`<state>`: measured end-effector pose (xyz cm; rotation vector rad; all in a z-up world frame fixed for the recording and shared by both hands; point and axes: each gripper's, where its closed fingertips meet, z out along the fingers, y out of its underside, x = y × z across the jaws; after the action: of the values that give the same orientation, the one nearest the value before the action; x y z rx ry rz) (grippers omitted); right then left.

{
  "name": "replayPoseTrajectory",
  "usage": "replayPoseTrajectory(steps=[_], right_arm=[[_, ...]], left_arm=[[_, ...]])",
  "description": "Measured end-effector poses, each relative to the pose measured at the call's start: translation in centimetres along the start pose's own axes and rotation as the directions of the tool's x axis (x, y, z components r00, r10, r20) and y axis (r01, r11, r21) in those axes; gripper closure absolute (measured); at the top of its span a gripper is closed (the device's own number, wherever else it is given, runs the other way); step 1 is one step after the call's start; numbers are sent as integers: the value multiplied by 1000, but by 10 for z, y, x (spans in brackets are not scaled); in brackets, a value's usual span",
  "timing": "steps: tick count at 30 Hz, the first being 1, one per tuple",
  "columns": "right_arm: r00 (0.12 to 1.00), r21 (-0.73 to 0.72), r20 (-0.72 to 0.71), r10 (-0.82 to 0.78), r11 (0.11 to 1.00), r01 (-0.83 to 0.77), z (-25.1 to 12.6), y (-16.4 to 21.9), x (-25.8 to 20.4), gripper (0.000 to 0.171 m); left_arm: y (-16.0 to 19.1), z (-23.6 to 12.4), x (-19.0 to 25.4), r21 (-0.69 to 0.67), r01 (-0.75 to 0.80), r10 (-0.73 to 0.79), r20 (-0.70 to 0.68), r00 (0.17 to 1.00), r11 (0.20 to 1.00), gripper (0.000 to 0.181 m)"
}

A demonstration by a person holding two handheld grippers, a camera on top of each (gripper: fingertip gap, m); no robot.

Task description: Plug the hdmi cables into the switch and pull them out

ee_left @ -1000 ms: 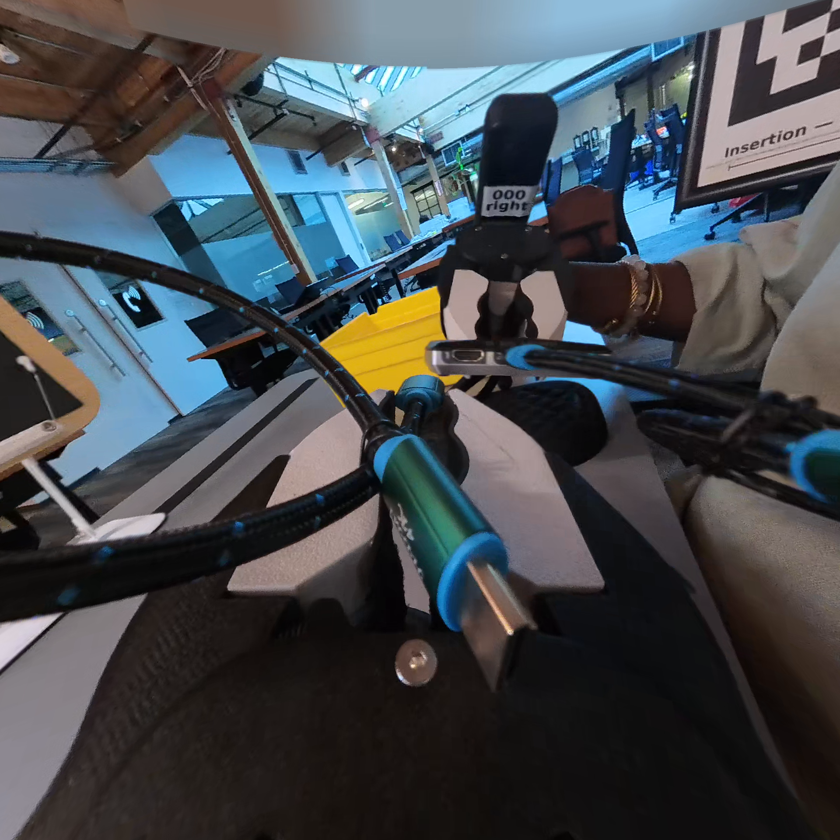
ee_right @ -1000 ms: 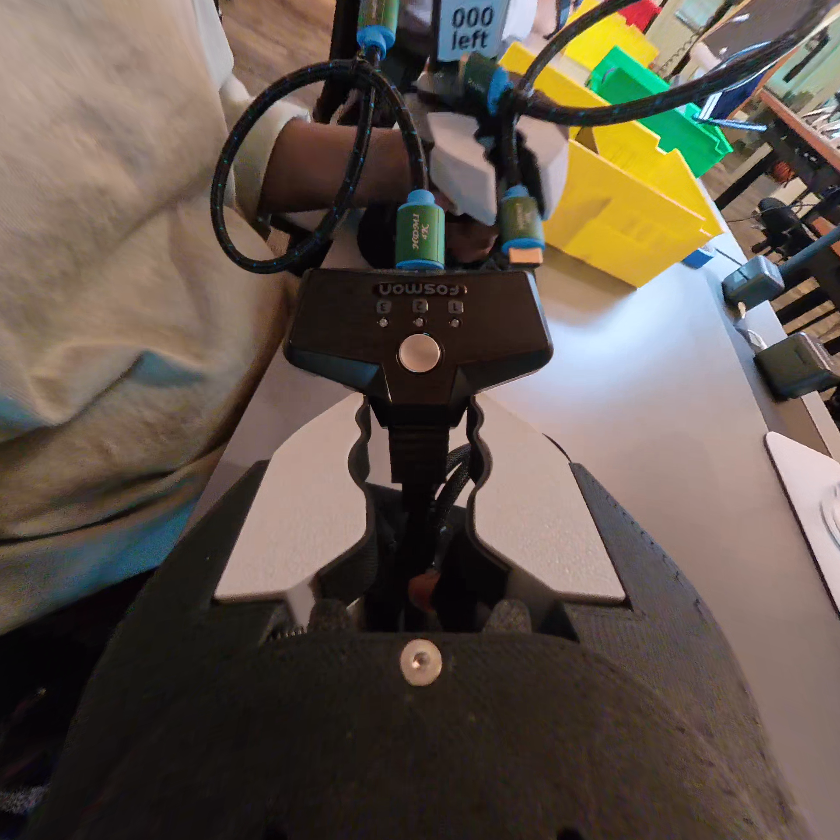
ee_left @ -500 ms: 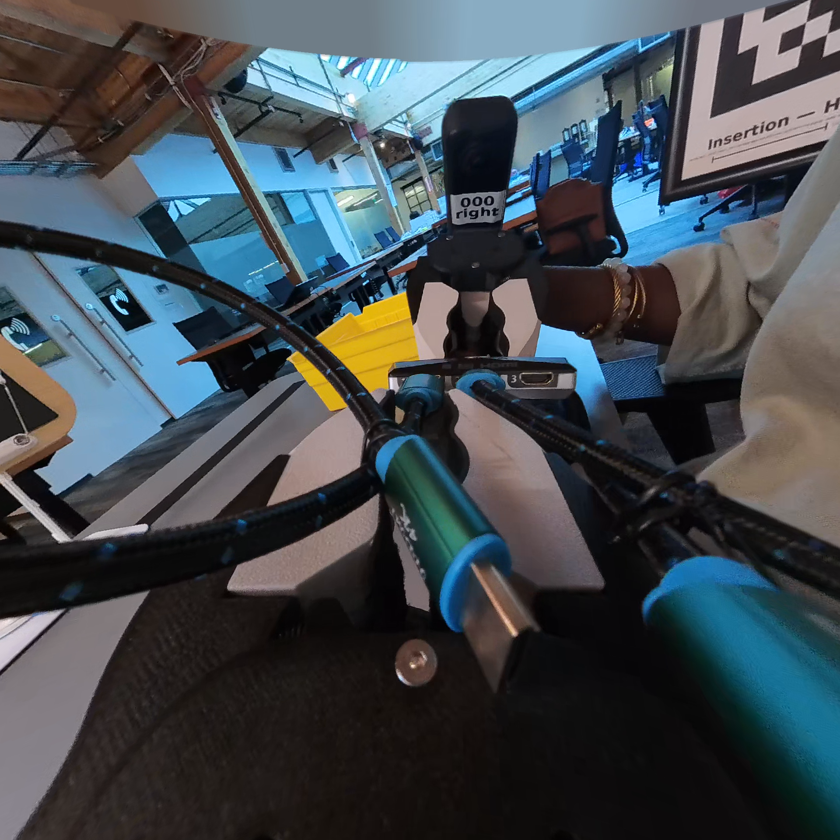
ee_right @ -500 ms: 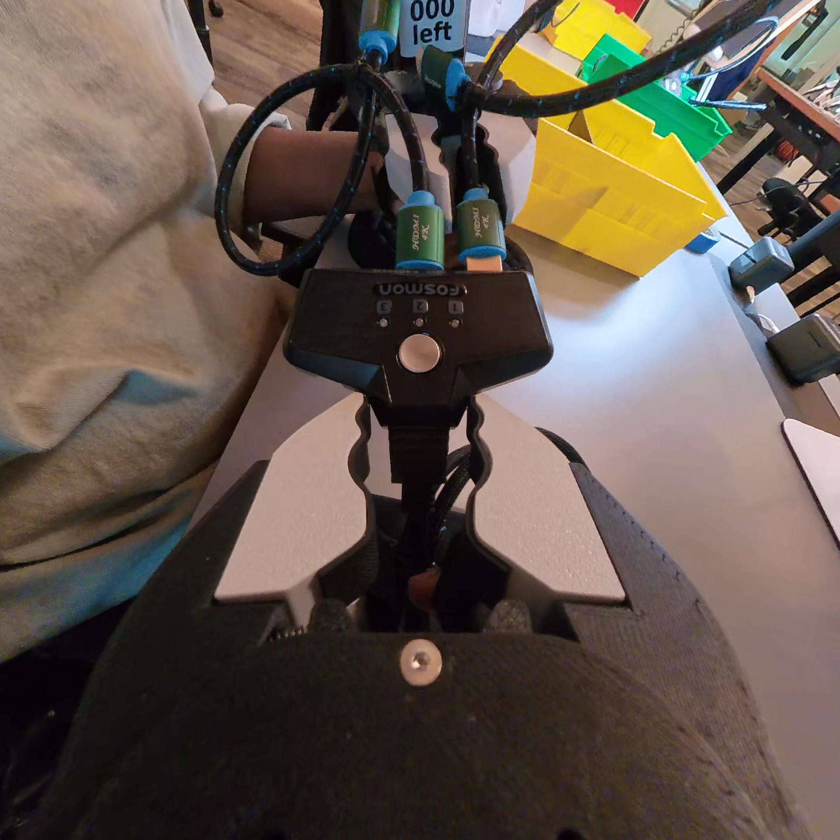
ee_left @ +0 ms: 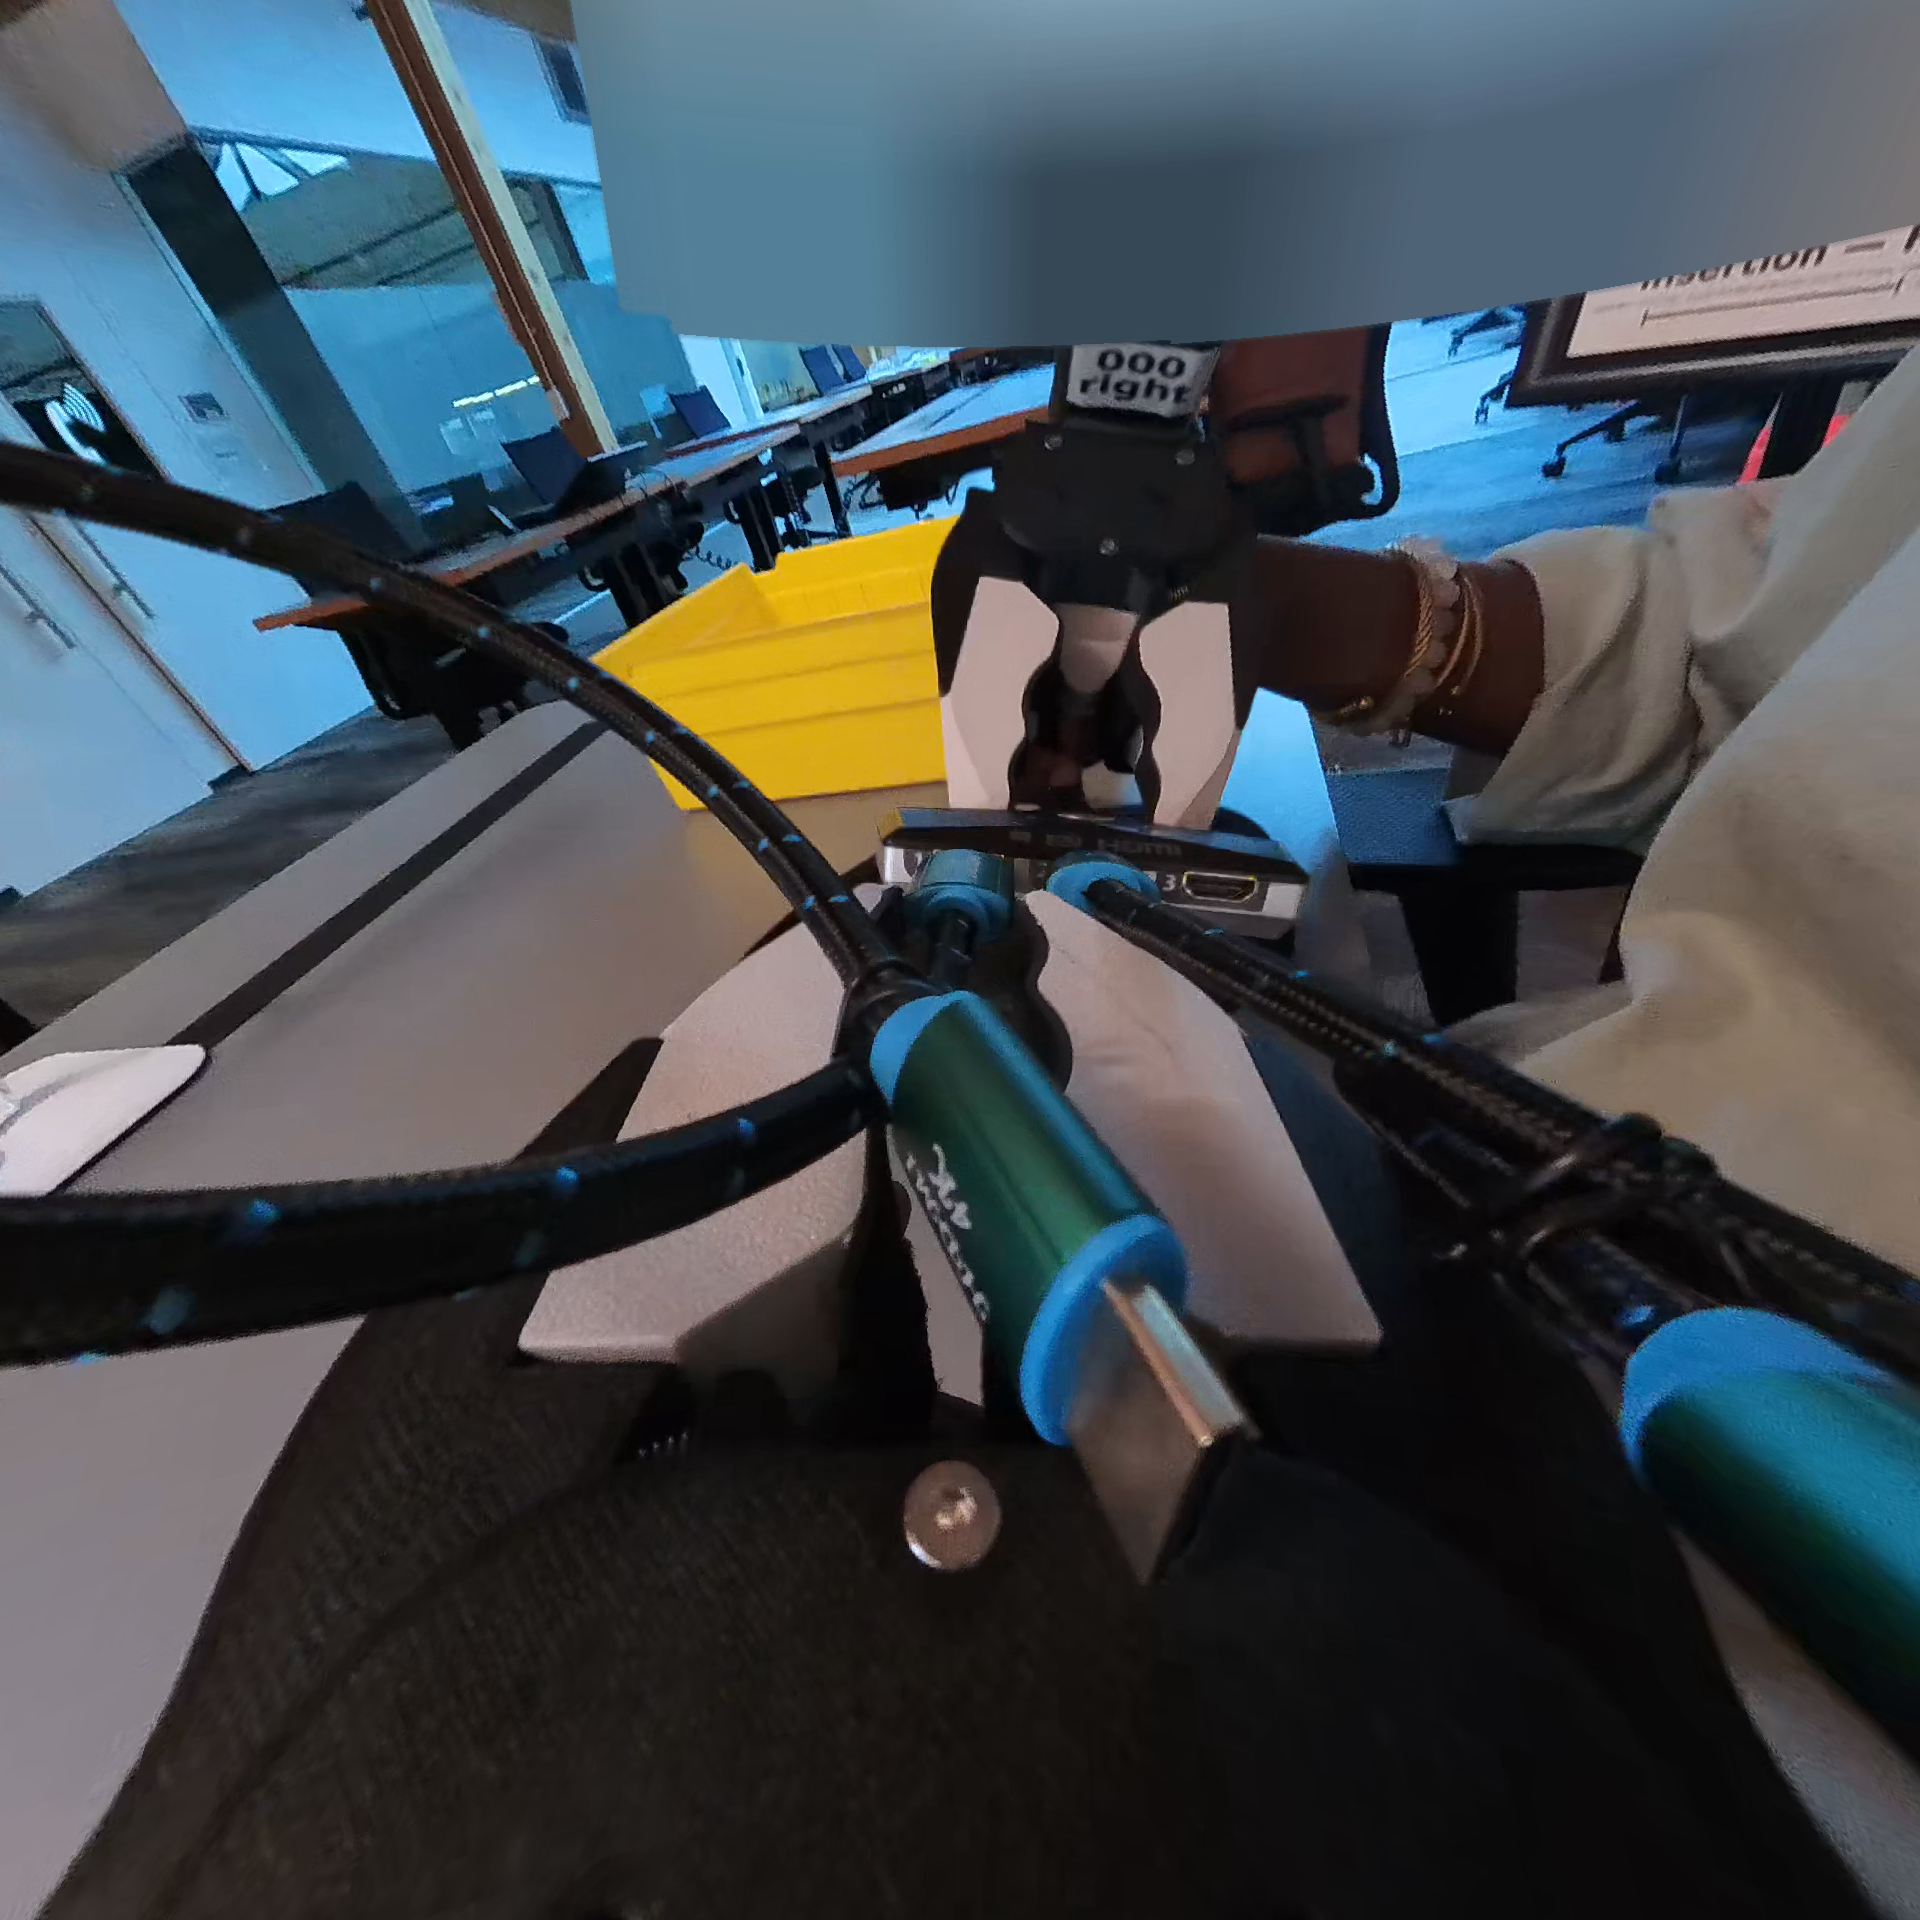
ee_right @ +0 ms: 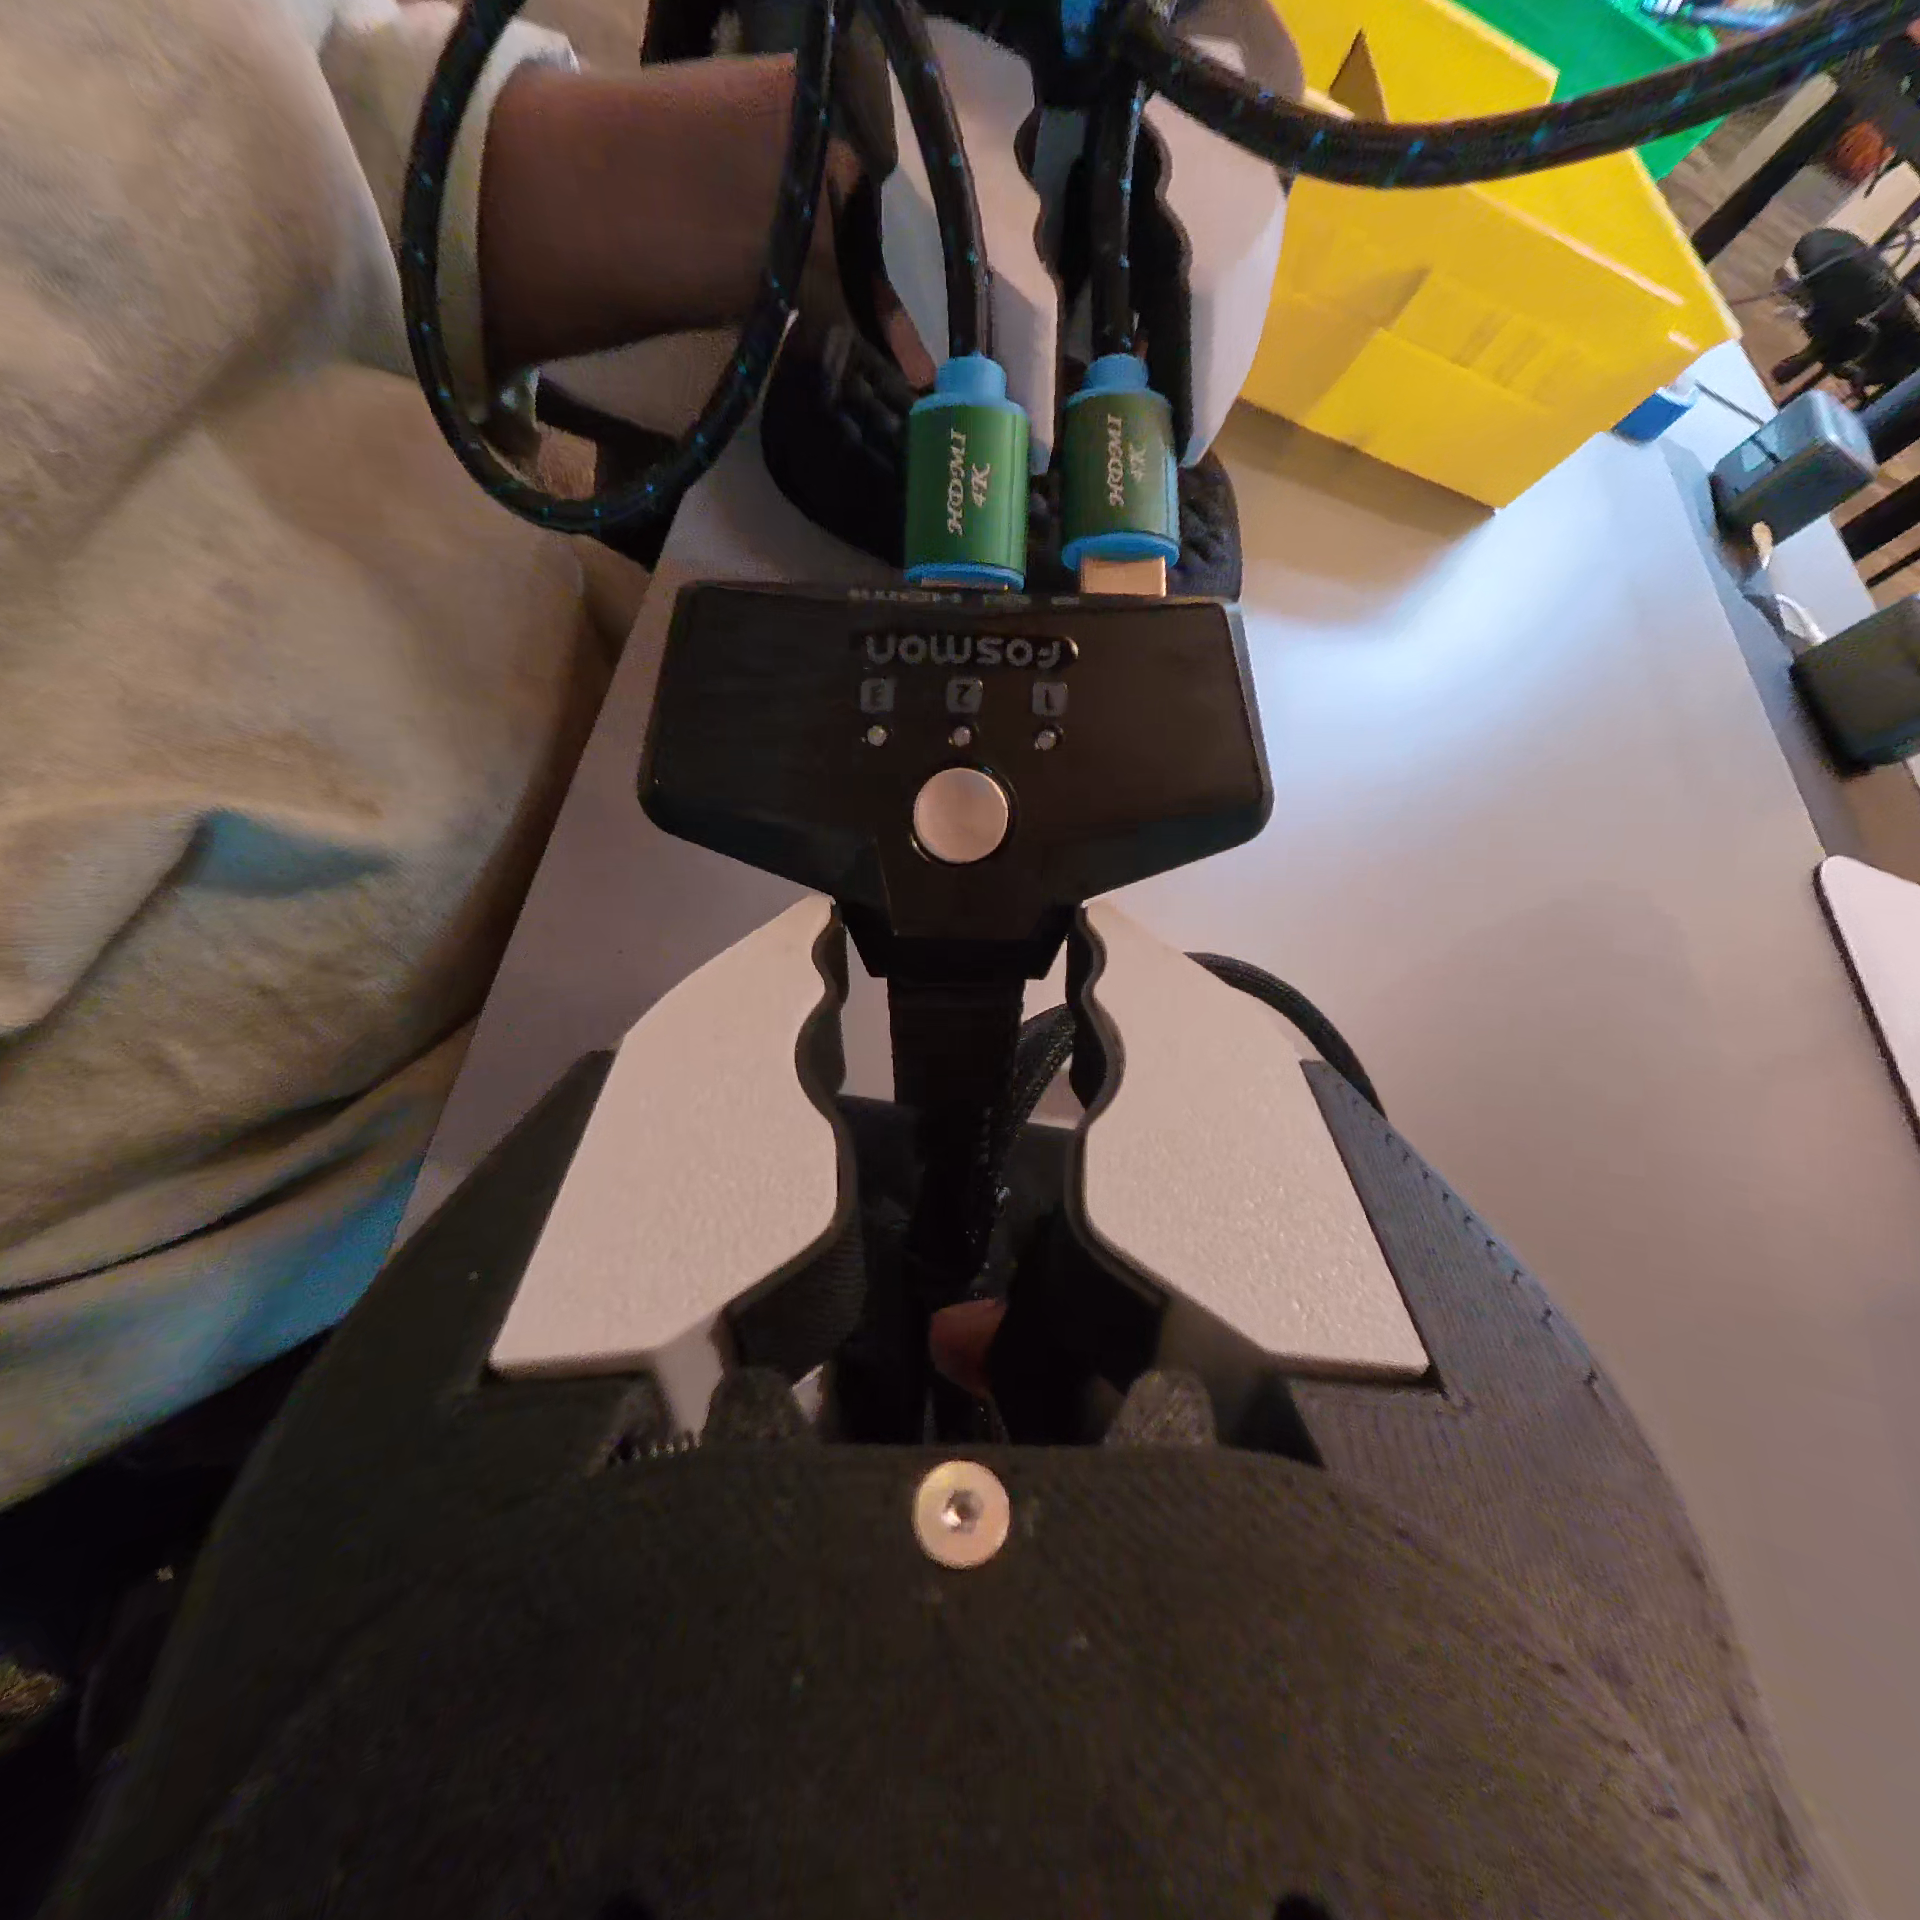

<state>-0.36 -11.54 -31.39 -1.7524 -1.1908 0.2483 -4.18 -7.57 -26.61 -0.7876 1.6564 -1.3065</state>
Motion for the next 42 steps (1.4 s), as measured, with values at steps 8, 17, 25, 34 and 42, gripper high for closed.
replayPoseTrajectory(steps=[8, 17, 25, 34, 42], right_arm=[[999, -100, 37, -12, 995, 16, 13, 20, -5, 130], [998, -73, 62, -5, 997, 10, 15, 20, -2, 130], [999, 40, -33, -17, 999, 18, 3, 7, 12, 130], [999, 34, -25, -31, 999, 32, 4, 6, 6, 130], [998, 24, -31, -52, 998, 53, 7, 5, 4, 131]], left_arm=[[21, 5, 0, -111, -38, 31, -62, 998, 993, 161], [24, 7, -5, -71, -19, 13, -89, 996, 997, 161], [5, -6, -16, 67, 28, -25, -51, 998, 997, 147], [2, -8, -8, 105, 53, -42, -98, 994, 993, 174], [0, -5, -6, 122, 88, -72, -130, 989, 989, 170]])
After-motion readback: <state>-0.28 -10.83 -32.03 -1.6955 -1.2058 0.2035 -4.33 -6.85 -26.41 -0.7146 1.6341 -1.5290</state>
